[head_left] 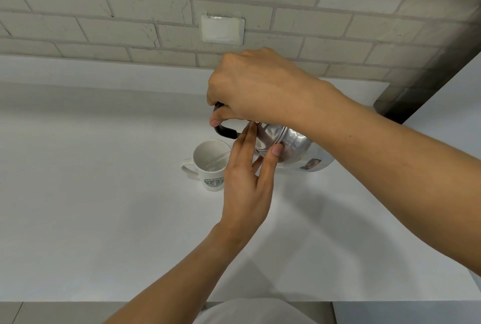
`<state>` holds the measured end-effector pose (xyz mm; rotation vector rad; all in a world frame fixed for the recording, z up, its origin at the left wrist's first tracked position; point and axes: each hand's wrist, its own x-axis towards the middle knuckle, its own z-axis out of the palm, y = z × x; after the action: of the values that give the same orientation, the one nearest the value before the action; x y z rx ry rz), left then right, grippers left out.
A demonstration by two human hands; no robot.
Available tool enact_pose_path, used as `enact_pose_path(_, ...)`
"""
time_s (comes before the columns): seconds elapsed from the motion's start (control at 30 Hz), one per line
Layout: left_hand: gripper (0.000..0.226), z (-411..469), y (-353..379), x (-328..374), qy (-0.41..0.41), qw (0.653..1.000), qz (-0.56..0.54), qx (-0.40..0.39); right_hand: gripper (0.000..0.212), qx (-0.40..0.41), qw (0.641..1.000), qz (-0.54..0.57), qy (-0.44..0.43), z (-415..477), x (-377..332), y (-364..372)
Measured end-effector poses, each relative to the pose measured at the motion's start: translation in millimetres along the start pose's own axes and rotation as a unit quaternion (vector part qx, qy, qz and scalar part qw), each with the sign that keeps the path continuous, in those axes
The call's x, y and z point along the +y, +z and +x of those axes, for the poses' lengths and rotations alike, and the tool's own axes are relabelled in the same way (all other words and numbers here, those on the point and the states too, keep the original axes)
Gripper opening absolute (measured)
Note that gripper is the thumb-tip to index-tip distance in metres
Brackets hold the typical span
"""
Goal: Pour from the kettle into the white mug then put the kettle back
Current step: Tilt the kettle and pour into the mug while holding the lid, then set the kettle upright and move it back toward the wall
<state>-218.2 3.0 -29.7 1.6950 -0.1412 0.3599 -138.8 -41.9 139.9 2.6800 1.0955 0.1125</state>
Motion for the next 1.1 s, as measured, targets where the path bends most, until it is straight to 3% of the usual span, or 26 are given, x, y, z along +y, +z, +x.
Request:
enact_pose_path(0.27,0.053,0.7,-1.8,-1.8,-0.003,1.0,-0.003,-0.001,0.031,0.006,1.0,0.005,-0.003,2.3,-1.4,3.7)
enact_pose_path(0.6,0.06,3.2,-8.7,-5.4,-0.003,0.999,0.044,-0.031,0.045,0.021,1.0,-0.005,0.017,-0.4,7.5,14.6)
enact_pose_path(0.77,0.067,4.1,-12.3,-9.8,0.004,0.989,0.114,-0.089,0.045,0.08,0.993,0.081,0.03,-24.0,24.3,29.1)
enact_pose_path(0.93,0.053,5.3,-18.4,-12.8,0.04,0.979,0.158,-0.119,0.044,0.185,0.955,0.209,0.098,-53.5,38.8,59.3)
enact_pose_path(1.03,0.026,9.4,-23.3,-11.1,0.059,0.989,0.128,-0.054,0.039,0.27,0.91,0.278,0.148,-70.9,45.2,77.3)
enact_pose_path(1.1,0.024,19.5,-25.2,-8.3,0.059,0.988,0.138,-0.019,0.035,0.32,0.875,0.316,0.177,-81.1,47.2,88.3)
